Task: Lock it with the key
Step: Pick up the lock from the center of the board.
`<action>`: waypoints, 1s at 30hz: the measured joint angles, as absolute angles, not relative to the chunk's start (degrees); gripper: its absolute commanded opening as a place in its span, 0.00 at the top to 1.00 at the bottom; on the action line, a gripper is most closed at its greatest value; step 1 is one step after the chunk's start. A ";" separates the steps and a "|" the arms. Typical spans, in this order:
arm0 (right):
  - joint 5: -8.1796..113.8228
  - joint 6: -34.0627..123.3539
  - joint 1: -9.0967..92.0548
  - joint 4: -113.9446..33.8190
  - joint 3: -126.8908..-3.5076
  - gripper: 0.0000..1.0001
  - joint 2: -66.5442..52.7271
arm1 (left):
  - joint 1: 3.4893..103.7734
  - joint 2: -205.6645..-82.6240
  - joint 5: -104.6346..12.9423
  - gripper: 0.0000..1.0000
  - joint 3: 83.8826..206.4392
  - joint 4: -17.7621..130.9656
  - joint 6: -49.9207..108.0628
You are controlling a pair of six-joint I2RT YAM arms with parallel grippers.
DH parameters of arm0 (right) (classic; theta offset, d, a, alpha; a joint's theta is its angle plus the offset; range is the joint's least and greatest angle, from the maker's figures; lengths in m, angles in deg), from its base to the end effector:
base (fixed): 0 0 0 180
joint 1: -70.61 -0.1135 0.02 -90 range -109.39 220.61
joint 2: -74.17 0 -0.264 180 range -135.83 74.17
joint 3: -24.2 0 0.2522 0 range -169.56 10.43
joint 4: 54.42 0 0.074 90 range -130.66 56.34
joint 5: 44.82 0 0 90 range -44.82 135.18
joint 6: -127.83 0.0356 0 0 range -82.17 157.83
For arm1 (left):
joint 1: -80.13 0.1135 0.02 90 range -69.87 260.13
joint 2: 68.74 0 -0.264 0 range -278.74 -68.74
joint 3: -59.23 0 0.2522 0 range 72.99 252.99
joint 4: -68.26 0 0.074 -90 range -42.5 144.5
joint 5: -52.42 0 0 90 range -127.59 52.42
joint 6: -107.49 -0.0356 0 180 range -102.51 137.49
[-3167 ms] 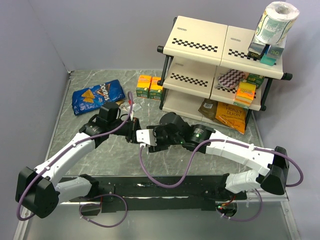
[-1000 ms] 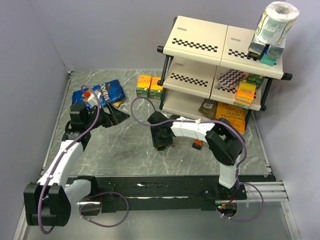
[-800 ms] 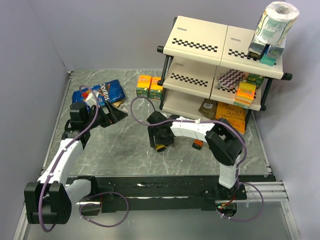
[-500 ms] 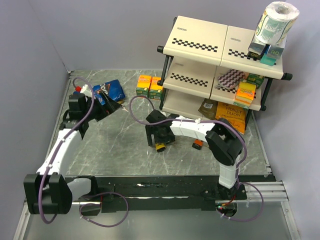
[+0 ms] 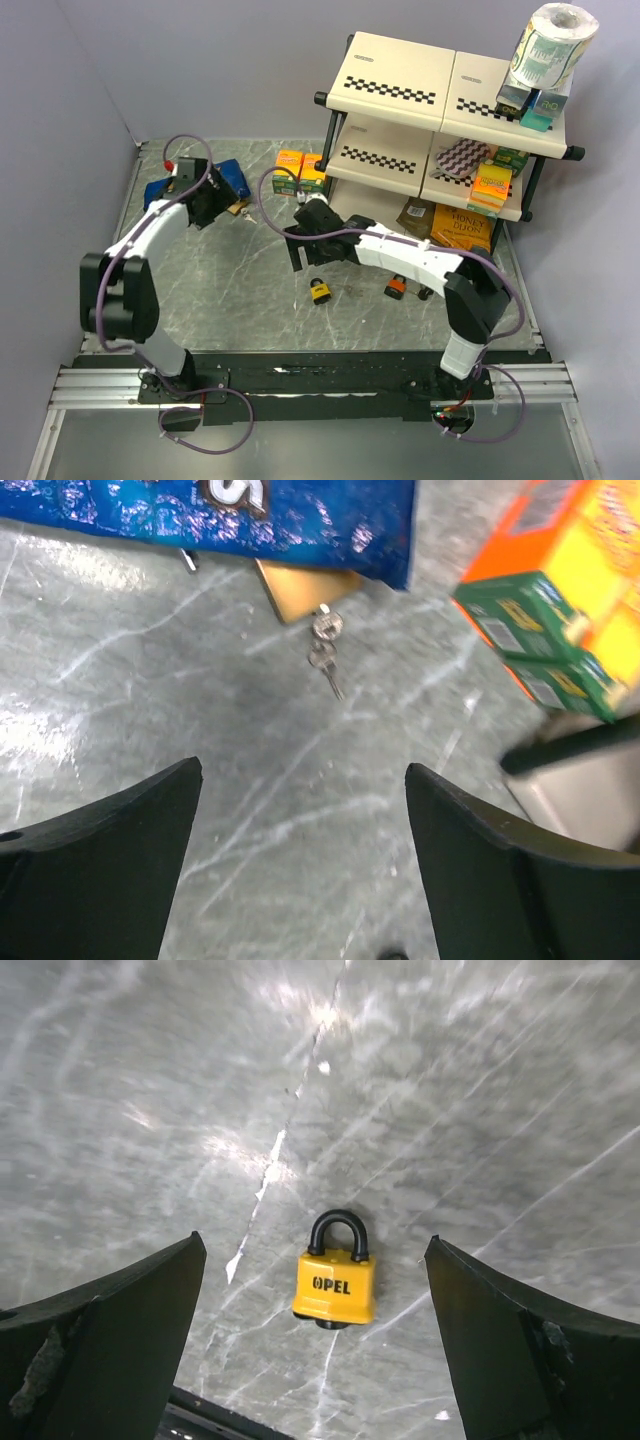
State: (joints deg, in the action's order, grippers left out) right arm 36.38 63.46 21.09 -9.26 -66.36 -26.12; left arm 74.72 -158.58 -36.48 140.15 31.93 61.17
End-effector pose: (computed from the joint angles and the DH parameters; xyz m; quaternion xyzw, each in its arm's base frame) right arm 0.2499 0.2844 0.2413 -0.1741 0.9348 0.1254 0.2830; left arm 0.3441 -0.0319 0.2606 -0.3066 0.8724 -0.1501 0.3499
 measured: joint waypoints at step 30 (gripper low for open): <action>34.90 56.18 25.46 -14.53 -64.11 0.00 -20.37 | 65.37 -189.12 -12.29 0.17 161.63 24.30 65.22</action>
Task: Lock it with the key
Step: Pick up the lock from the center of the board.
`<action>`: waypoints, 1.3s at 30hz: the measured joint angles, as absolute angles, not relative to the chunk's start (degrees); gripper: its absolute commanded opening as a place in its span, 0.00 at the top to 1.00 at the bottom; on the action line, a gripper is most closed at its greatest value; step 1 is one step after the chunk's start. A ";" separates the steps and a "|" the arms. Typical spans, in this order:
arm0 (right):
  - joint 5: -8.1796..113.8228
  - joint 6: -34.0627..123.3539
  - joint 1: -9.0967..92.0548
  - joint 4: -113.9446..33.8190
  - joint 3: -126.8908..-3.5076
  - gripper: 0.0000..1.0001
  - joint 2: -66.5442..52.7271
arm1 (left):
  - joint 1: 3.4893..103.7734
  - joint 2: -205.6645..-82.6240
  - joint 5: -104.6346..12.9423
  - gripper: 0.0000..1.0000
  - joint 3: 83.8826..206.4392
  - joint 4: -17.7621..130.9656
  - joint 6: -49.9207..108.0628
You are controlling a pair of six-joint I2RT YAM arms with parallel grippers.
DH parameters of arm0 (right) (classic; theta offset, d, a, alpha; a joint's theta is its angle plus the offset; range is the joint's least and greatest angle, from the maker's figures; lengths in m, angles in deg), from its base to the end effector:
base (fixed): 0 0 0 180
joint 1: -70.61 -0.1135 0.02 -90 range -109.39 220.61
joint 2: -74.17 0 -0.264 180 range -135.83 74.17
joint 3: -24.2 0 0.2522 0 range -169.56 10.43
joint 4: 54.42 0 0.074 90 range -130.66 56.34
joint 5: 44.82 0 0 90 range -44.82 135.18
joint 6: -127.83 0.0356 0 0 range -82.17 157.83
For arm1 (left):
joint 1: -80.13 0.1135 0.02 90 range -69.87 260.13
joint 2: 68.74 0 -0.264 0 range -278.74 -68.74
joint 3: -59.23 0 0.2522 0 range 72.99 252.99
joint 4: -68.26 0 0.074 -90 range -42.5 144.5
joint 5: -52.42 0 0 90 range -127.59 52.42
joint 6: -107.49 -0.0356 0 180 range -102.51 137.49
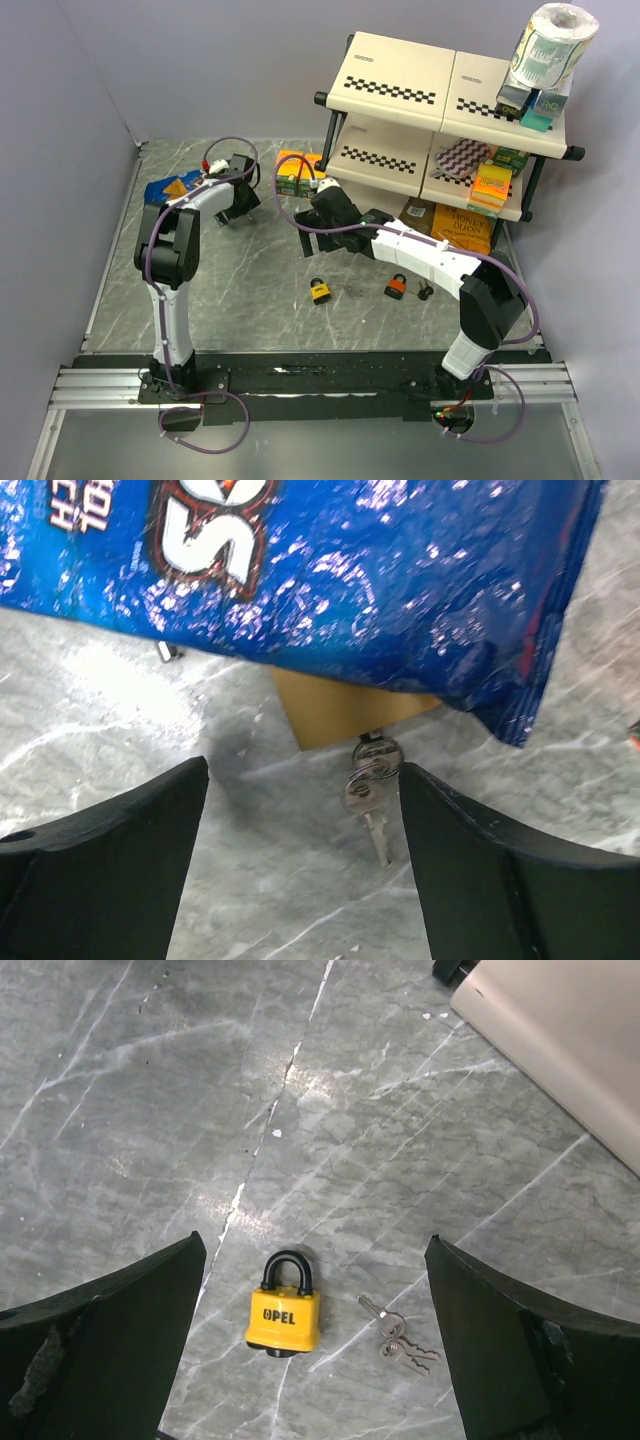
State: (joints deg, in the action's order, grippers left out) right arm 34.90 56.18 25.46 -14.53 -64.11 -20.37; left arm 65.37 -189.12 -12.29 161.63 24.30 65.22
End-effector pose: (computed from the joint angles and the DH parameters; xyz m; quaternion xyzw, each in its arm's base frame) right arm 0.2635 0.2558 0.2707 -0.1815 0.9065 0.1252 0.3602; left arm 0.4326 -0.0982 0.1697 -0.3195 0.8927 0.0589 0.3124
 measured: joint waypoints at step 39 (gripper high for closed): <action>37.72 55.94 26.53 -14.53 -64.11 0.00 -20.37 | 64.49 -191.48 -8.11 0.50 162.51 26.07 65.87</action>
